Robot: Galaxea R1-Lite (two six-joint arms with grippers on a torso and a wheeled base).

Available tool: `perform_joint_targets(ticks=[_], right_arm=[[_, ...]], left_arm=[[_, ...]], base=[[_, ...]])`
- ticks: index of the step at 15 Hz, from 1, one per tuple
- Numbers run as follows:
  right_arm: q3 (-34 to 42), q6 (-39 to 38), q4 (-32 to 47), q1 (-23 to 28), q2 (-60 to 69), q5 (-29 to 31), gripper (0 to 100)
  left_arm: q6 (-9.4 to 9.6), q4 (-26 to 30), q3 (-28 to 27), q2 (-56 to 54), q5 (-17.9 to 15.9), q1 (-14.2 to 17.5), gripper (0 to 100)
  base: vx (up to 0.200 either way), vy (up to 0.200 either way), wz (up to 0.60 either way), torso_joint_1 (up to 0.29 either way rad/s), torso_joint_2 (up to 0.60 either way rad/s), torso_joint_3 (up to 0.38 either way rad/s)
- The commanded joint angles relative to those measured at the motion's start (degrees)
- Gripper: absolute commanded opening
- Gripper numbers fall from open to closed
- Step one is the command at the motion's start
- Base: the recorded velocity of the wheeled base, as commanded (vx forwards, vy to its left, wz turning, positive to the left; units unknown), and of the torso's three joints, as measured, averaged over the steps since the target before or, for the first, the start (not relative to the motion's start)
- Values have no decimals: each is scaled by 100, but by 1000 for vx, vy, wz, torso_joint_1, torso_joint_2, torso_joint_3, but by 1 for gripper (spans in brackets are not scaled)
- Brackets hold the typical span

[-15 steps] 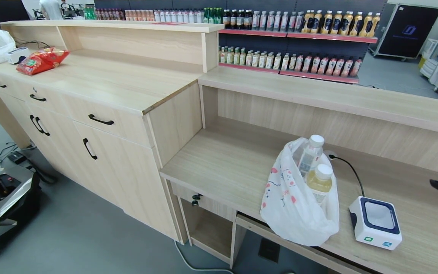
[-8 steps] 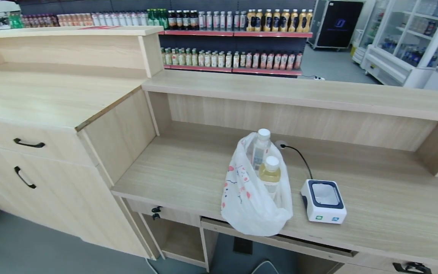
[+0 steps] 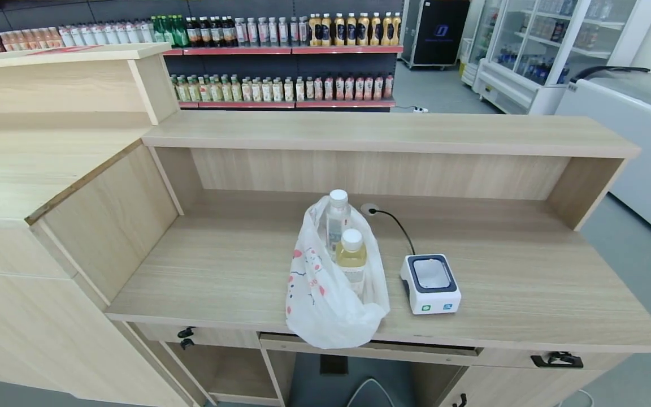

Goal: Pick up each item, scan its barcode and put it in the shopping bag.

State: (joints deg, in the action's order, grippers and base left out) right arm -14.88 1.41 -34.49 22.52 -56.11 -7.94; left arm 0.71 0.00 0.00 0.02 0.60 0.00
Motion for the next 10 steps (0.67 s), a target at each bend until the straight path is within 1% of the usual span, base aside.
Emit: perform_joint_targets(ticks=[1, 3, 4, 6, 7, 9, 10], right_arm=[[926, -10, -331, -133, 672, 38, 100], [1488, -18, -322, -485, 1419, 178, 100], [1488, -36, -76, -687, 1841, 284, 100], [1488, -18, 882, -1302, 3001, 521, 100], [1488, -18, 1524, -1540, 3625, 591, 100], [1488, -45, 2456, -1715, 4662, 706, 100], [1488, -54, 2772, -1742, 5093, 864, 100]], left_arm=[[0, 0, 0, -2, 2, 0, 0], [0, 0, 0, -2, 2, 0, 0], [0, 0, 0, -2, 2, 0, 0], [0, 0, 0, -2, 2, 0, 0], [0, 0, 0, -2, 2, 0, 0], [0, 0, 0, -2, 2, 0, 0], [0, 0, 0, -2, 2, 0, 0]], base=[[0, 0, 0, 66, -85, -66], [0, 0, 0, 107, -205, -90], [0, 0, 0, 27, -51, -32], [0, 0, 0, 0, 0, 0], [0, 0, 0, 0, 0, 0], [0, 0, 0, 0, 0, 0], [0, 0, 0, 0, 0, 0]])
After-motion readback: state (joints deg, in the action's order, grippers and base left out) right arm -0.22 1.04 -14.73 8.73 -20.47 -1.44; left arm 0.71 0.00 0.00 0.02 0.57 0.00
